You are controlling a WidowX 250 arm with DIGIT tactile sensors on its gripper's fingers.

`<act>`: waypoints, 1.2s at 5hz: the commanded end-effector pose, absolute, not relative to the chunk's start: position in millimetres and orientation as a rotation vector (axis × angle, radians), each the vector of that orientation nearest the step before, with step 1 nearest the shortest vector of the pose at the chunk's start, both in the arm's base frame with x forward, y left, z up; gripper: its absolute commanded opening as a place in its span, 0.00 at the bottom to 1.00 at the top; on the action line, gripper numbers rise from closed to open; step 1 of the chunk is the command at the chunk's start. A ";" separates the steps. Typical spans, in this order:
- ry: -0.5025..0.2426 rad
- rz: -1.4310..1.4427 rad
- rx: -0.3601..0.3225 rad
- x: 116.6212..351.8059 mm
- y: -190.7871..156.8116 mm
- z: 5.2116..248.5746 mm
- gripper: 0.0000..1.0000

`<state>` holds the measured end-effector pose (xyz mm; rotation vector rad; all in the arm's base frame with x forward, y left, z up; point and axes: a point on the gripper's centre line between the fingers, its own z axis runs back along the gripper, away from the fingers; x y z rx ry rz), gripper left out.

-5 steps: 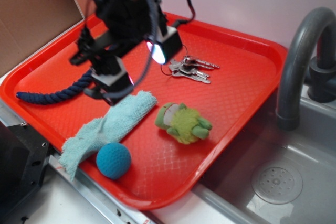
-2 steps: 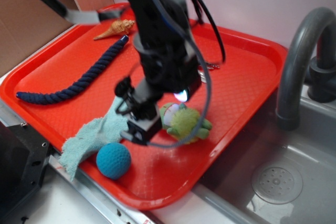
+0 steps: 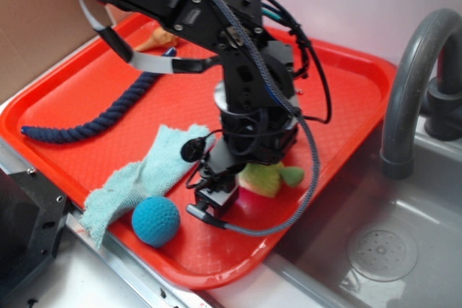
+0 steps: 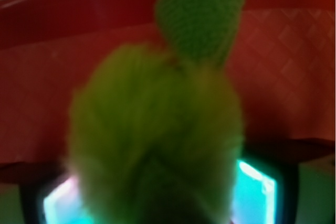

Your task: Grab the green animal.

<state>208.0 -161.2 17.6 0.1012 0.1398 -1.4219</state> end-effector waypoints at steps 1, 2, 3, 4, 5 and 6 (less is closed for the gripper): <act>0.125 -1.414 0.138 193.7 -168.8 16.2 0.00; 0.094 -1.258 0.178 195.6 -152.5 39.4 0.00; 0.018 -1.000 0.213 193.5 -119.6 87.6 0.00; -0.056 -0.746 0.158 191.3 -87.1 134.5 0.00; -0.090 -0.492 0.084 173.2 -54.9 177.7 0.00; -0.099 -0.237 0.006 152.5 -28.9 194.9 0.00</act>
